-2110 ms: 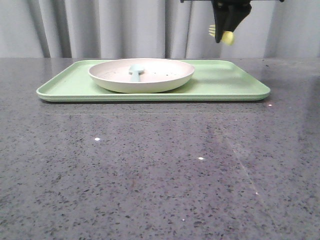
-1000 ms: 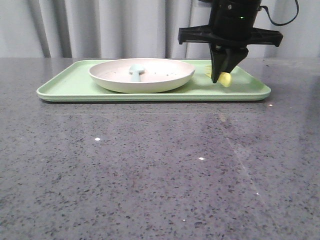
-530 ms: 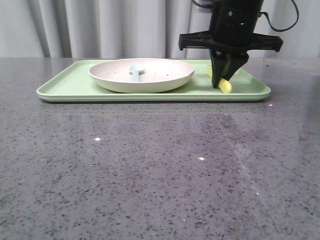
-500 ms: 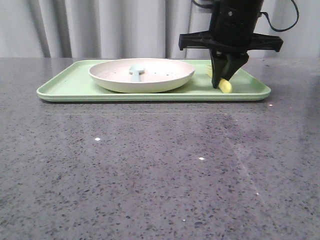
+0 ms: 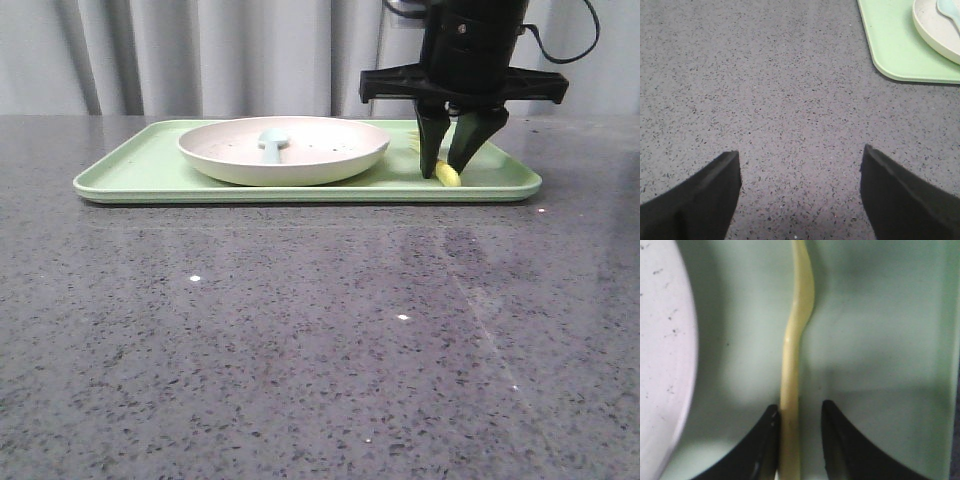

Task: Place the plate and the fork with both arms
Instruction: 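Lower the fork onto the tray and open the right gripper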

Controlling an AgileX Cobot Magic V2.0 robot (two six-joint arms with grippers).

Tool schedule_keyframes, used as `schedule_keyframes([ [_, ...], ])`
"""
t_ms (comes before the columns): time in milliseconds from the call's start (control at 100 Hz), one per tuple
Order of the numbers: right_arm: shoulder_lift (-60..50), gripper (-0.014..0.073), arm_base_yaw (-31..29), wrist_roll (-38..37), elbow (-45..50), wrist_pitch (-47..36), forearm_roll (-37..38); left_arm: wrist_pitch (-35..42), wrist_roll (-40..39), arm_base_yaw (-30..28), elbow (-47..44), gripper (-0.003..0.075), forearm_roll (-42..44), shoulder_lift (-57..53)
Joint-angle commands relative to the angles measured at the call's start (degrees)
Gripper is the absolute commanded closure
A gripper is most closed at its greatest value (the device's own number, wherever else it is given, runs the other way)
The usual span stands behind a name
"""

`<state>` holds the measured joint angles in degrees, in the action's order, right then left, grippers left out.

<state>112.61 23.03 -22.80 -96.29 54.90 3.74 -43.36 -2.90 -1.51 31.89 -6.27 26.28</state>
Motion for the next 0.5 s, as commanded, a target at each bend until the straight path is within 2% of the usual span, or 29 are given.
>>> schedule_keyframes([
  [0,-3.59,0.0283,-0.29,0.53,-1.18,-1.12,1.70,3.68,-0.42,-0.21,1.57,0.0228,-0.32,0.27],
  [150,-3.76,0.0210,-0.29,0.59,-1.18,-1.12,2.20,3.68,-0.42,-0.21,1.57,0.0228,-0.32,0.27],
  [490,-7.86,0.0209,-0.29,1.28,-1.26,-1.62,3.84,3.68,-0.42,-0.21,1.57,0.0228,-0.32,0.27],
])
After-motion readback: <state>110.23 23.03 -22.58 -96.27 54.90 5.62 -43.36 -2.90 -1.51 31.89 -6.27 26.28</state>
